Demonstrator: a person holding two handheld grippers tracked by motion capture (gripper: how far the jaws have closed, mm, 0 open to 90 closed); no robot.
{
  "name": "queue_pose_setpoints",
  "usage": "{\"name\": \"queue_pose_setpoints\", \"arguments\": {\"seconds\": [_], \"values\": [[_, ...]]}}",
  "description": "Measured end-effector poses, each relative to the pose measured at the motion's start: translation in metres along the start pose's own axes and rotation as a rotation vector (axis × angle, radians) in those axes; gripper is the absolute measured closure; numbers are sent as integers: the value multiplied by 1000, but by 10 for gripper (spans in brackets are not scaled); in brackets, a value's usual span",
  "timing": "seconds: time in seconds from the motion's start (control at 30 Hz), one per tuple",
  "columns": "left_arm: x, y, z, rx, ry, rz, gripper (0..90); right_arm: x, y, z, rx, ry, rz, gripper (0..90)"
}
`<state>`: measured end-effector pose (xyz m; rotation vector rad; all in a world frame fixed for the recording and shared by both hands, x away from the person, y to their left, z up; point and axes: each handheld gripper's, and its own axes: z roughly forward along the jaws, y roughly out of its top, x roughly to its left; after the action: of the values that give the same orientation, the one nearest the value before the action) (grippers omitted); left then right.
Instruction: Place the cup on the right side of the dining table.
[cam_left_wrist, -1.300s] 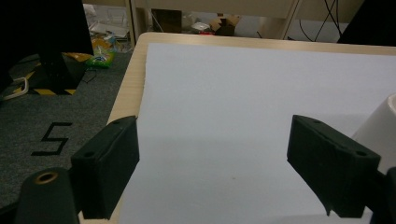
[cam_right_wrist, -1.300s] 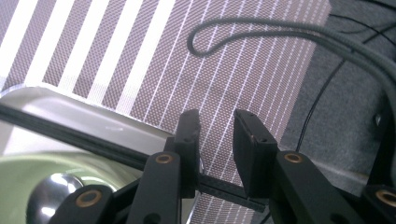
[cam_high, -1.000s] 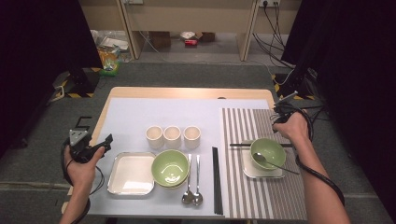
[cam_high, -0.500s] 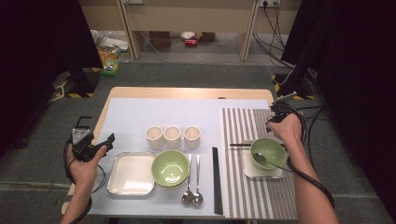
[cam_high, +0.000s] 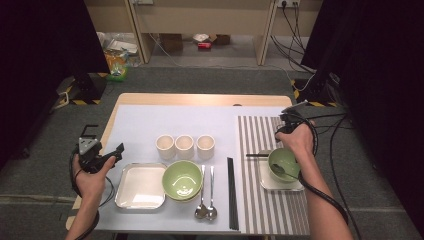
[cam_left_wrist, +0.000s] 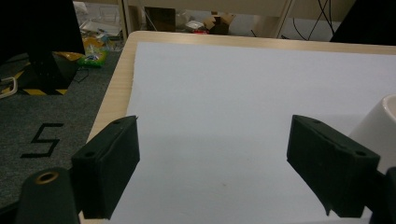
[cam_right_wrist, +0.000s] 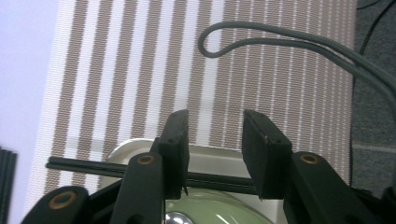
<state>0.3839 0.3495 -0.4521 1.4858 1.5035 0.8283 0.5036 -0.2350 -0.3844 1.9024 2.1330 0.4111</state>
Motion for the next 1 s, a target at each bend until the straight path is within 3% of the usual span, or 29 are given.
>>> {"name": "queue_pose_setpoints", "arguments": {"seconds": [1.0], "values": [[-3, 1, 2, 5, -2, 5, 162, 41, 3, -1, -30, 35, -41, 610]]}}
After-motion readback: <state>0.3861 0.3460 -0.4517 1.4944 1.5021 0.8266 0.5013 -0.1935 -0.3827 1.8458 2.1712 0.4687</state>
